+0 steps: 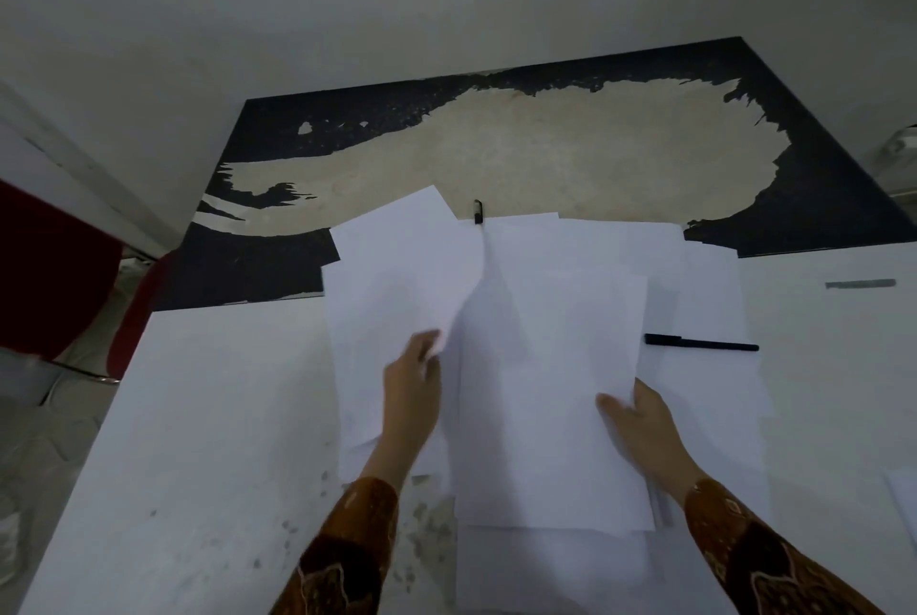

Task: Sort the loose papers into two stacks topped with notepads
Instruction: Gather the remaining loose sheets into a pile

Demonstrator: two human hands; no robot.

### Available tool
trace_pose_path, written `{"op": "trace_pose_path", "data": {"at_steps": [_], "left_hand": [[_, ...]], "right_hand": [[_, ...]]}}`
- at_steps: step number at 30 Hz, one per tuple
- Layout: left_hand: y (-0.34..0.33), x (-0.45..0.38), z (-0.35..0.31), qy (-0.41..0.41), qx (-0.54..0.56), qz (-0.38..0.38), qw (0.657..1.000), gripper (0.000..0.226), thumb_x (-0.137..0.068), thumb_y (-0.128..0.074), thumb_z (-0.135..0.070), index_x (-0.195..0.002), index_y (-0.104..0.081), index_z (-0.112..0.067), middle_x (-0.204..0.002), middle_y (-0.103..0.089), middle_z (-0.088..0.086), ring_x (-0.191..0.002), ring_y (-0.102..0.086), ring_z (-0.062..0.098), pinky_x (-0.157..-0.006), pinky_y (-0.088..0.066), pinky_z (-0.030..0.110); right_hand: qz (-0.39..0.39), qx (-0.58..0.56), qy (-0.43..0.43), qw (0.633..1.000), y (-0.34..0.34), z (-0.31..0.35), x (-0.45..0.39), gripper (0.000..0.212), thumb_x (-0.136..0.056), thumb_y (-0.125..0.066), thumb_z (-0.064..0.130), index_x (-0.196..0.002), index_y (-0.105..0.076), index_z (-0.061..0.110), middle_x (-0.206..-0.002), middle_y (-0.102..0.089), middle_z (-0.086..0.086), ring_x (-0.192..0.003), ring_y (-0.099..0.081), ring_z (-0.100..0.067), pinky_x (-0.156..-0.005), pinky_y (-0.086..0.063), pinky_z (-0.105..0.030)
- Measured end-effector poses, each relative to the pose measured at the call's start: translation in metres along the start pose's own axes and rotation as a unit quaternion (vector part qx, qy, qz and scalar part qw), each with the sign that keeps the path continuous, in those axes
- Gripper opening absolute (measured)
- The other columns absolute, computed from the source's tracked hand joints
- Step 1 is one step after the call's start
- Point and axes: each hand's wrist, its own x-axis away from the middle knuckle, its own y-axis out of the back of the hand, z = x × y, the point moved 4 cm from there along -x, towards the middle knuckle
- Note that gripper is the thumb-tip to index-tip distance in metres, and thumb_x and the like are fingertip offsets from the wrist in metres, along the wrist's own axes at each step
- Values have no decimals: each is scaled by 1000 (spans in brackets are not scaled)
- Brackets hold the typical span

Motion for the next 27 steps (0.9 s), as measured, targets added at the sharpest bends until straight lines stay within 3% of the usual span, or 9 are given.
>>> {"op": "trace_pose_path", "data": {"at_steps": [2, 5, 8, 11, 15, 18, 21, 24, 27], "left_hand": [[-14, 34, -8, -42, 1, 27, 999, 27, -95, -51, -18, -116, -66, -10, -104, -72, 7, -92, -68, 22, -82, -47, 21], [-52, 85, -15, -108, -19, 151, 982, 45, -92, -37, -37, -124, -63, -20, -126, -63, 1, -121, -55, 16, -108, -36, 33], [-76, 126, -26, -153, -43, 252, 955, 50, -94, -35, -51, -133, -54, -26, -144, -47, -3, -139, -32, 11, -118, -15, 35], [-79, 143, -31, -134, -34, 321, 937, 62, -87, -31, -70, -136, -47, -36, -153, -30, -15, -143, -8, -3, -116, 1, 25], [-56, 117, -14, -85, -40, 215, 972, 75, -80, -21, -78, -132, -50, -33, -149, -36, -11, -143, -13, 1, -119, 1, 32], [-27, 78, 9, -29, -78, 92, 992, 45, -95, -43, -45, -134, -50, -24, -146, -44, 0, -142, -28, 19, -118, -9, 30], [-8, 39, 22, 11, -123, 42, 991, 44, -96, -51, -27, -138, -44, -20, -150, -38, 5, -144, -23, 24, -120, -13, 38], [1, 5, 32, 52, -198, 32, 978, 57, -95, -50, -35, -146, -30, -20, -158, -17, 9, -148, -5, 27, -120, -4, 43], [11, -20, 50, 133, -240, 27, 961, 81, -87, -51, -59, -150, -19, -20, -159, -9, 12, -147, 0, 31, -117, 1, 50]], "right_hand": [[-3, 3, 4, 1000, 0, 0, 1, 22, -93, -55, 12, -114, -59, 19, -109, -65, 1, -98, -61, -13, -82, -45, -23], [-15, 5, -3, 1000, 1, 4, 2, 22, -99, -46, 21, -112, -61, 13, -117, -64, -8, -103, -60, -19, -84, -43, -25], [-14, -35, -19, 999, 0, 14, 5, 32, -100, -37, 40, -123, -52, 24, -118, -54, 8, -108, -52, -12, -96, -33, -26], [17, -13, -6, 1000, -1, 14, 5, 32, -88, -61, 41, -115, -58, 24, -113, -64, 7, -98, -61, -8, -89, -45, -29], [32, 39, 3, 999, 2, 7, 3, 34, -88, -66, 21, -121, -58, 19, -112, -65, 3, -103, -61, -16, -88, -45, -28], [25, 19, 5, 999, 4, 6, 5, 33, -93, -56, 11, -126, -55, 15, -114, -62, 1, -103, -58, -16, -89, -42, -28], [13, 16, 13, 1000, 5, 6, 7, 29, -93, -54, 6, -119, -58, 17, -105, -64, 6, -97, -60, -13, -77, -44, -20], [5, 13, 16, 1000, 4, 6, 6, 28, -92, -54, 6, -115, -57, 22, -101, -63, 11, -92, -58, -5, -73, -42, -14], [-2, 11, 15, 1000, 4, 5, 5, 29, -92, -55, 7, -116, -56, 24, -101, -62, 12, -91, -57, 0, -78, -43, -18]]}}
